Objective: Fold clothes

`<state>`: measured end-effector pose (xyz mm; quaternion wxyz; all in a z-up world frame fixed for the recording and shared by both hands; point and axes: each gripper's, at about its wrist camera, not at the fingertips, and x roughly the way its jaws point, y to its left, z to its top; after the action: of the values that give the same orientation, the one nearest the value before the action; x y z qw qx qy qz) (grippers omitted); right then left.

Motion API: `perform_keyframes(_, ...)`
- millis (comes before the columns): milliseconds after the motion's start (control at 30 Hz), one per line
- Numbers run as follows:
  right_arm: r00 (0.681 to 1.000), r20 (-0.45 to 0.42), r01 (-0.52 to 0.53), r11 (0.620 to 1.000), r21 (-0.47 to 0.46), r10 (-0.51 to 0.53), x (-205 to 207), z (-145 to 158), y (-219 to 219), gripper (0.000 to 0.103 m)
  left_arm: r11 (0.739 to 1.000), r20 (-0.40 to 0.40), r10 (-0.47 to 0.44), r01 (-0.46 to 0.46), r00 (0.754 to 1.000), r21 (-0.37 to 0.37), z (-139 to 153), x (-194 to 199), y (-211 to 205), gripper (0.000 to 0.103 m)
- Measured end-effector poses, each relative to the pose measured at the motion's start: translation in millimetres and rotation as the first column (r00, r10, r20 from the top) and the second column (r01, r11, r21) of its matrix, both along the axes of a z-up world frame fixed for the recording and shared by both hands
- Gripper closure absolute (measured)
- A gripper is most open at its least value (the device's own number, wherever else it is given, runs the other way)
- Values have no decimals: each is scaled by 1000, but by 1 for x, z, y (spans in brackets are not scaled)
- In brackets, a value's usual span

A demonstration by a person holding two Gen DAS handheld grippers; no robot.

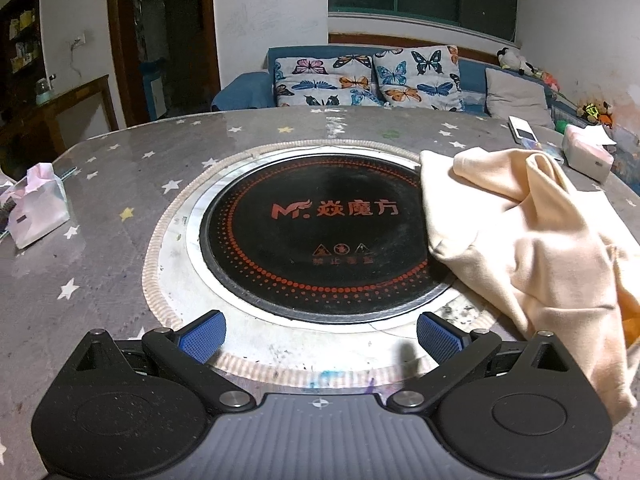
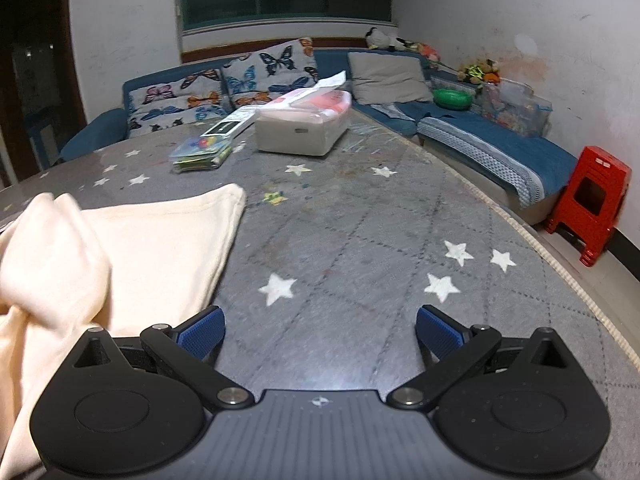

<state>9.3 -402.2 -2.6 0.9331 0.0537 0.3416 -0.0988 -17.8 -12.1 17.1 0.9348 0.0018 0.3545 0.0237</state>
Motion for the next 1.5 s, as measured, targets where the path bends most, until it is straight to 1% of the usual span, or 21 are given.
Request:
perform_keyframes(200, 999, 23, -49, 998, 34, 48, -21, 9, 9, 0, 1000, 10, -8, 8, 1000, 2, 9, -8, -11, 0)
perform_keyframes(433, 992, 56, -113, 993, 32, 111, -48, 22, 27, 0, 1000, 14, -29, 29, 999, -11, 17, -19, -25, 0)
perform_keyframes(800, 977, 116, -187, 982, 39, 181, -84, 37, 51, 0, 998, 3, -55, 55, 998, -12, 20, -33, -38, 0)
perform_keyframes(933, 972, 121, -208, 977, 49, 201, -94, 39, 57, 0, 998, 1, -69, 69, 998, -15, 21, -37, -43, 0)
perform_keyframes(1133, 967, 113, -235, 971, 32, 230, -102, 40, 69, 0, 996, -3, -86, 86, 996, -15, 22, -43, -48, 0)
perform_keyframes(1367, 962, 95, -259, 966, 7, 257, -105, 39, 81, 0, 995, 4, -97, 97, 995, -19, 26, -47, -53, 0)
perform_keyframes(1500, 958, 97, -271, 962, 10, 269, -106, 41, 85, 0, 995, 10, -101, 101, 995, -25, 29, -49, -55, 0)
